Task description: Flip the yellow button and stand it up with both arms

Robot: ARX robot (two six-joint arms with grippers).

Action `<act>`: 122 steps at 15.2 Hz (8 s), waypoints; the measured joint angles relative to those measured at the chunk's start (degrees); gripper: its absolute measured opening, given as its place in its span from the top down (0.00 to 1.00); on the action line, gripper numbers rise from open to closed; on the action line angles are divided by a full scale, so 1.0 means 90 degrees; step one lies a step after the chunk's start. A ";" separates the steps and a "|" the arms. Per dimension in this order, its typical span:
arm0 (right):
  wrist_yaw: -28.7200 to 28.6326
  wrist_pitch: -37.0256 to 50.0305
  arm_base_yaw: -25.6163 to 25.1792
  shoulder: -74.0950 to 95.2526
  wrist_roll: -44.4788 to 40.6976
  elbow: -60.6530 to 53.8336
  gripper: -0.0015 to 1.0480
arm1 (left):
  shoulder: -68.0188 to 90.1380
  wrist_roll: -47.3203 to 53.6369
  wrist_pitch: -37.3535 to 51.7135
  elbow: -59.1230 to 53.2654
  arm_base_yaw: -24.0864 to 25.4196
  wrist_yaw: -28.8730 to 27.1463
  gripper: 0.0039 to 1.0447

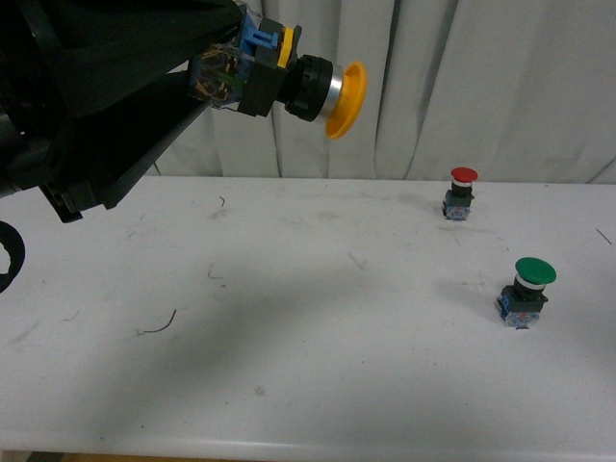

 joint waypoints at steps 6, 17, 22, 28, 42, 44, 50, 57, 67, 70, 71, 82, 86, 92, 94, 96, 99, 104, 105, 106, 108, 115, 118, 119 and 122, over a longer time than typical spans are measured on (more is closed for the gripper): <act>-0.1634 0.1192 0.0386 0.1688 0.3740 0.1333 0.06 | -0.0007 0.0041 0.0000 0.0046 -0.0083 -0.0051 0.67; -0.1719 0.1370 0.1863 0.3495 0.8106 0.0920 0.06 | -0.0046 0.0078 0.0000 0.0058 -0.0114 -0.0051 0.67; -0.1413 0.1355 0.1999 0.3835 0.8111 0.1280 0.06 | -0.0049 0.0097 0.0000 0.0056 -0.0112 -0.0046 0.67; -0.1251 0.1360 0.2251 0.3985 0.8439 0.1549 0.06 | -0.0049 0.0187 0.0000 0.0007 -0.0104 -0.0029 0.67; -0.1086 0.1375 0.2866 0.4206 0.8811 0.2084 0.44 | -0.0049 0.0223 -0.0012 -0.0066 -0.0102 -0.0036 0.67; -0.1005 0.1416 0.2858 0.4209 0.8925 0.2125 0.58 | -0.0049 0.0129 -0.0010 -0.0087 -0.0075 0.0002 0.67; -0.0964 0.1423 0.2805 0.4214 0.9039 0.2140 0.69 | -0.0049 -0.0041 -0.0017 -0.0109 -0.0075 0.0012 0.68; -0.1005 0.1326 0.2725 0.4311 0.8794 0.2137 0.69 | -0.0253 0.0039 0.0012 -0.0160 0.0221 0.0063 0.04; -0.1032 0.1343 0.2144 0.4311 0.8784 0.2263 0.69 | -0.5452 0.3240 -0.4214 -0.1379 0.1384 -0.1341 0.06; -0.1035 0.1343 0.2140 0.4311 0.8782 0.2283 0.69 | -0.7866 0.4847 -0.6766 -0.1379 0.1290 -0.2776 0.06; -0.1059 0.1341 0.2140 0.4311 0.8779 0.2283 0.69 | -0.8463 0.5124 -0.7473 -0.1377 0.1280 -0.3070 0.06; -0.1069 0.1343 0.2191 0.4311 0.8650 0.2290 0.69 | -0.9301 0.6062 -0.8264 -0.2256 0.1566 -0.3721 0.99; -0.1076 0.1343 0.2203 0.4311 0.8629 0.2290 0.69 | -0.9425 0.6062 -0.8235 -0.2414 0.1566 -0.3721 0.99; -0.1049 0.1341 0.2263 0.4320 0.8629 0.2295 0.69 | -0.9695 0.6064 -0.8206 -0.2715 0.1566 -0.3721 0.99; -0.0697 0.1324 0.2239 0.4299 0.7900 0.2295 0.69 | -0.9692 0.6062 -0.8194 -0.2715 0.1566 -0.3721 0.77; -0.0151 0.1083 0.2132 0.4099 0.6892 0.2390 0.69 | -0.9692 0.6062 -0.8194 -0.2715 0.1566 -0.3721 0.54; 0.1205 -0.0590 0.1962 0.3840 0.4396 0.2698 0.69 | -0.9692 0.6062 -0.8194 -0.2715 0.1566 -0.3721 0.21; 0.2577 -0.1326 0.1173 0.3837 0.1537 0.2783 0.69 | -0.9692 0.6067 -0.8194 -0.2715 0.1566 -0.3723 0.06; 0.2637 -0.1445 0.1083 0.3840 0.1311 0.2861 0.69 | -0.9692 0.6067 -0.8194 -0.2715 0.1566 -0.3721 0.06; 0.2688 -0.1608 0.0974 0.3857 0.1115 0.3033 0.69 | -0.9692 0.6067 -0.8194 -0.2715 0.1566 -0.3721 0.06; 0.2720 -0.2045 0.0794 0.4063 0.0925 0.3543 0.69 | -0.9692 0.6067 -0.8194 -0.2715 0.1566 -0.3723 0.06; 0.2645 -0.3917 0.0328 0.5921 0.0478 0.5853 0.69 | -0.9692 0.6067 -0.8194 -0.2715 0.1566 -0.3723 0.06; 0.2669 -0.4102 0.0304 0.6161 0.0410 0.6183 0.69 | -0.9692 0.6067 -0.8194 -0.2715 0.1566 -0.3723 0.06; 0.2686 -0.4233 0.0287 0.6312 0.0359 0.6394 0.69 | -0.9692 0.6067 -0.8194 -0.2715 0.1566 -0.3721 0.06; 0.2681 -0.5367 0.0491 0.7490 0.0109 0.7742 0.69 | -0.9692 0.6067 -0.8194 -0.2715 0.1566 -0.3721 0.06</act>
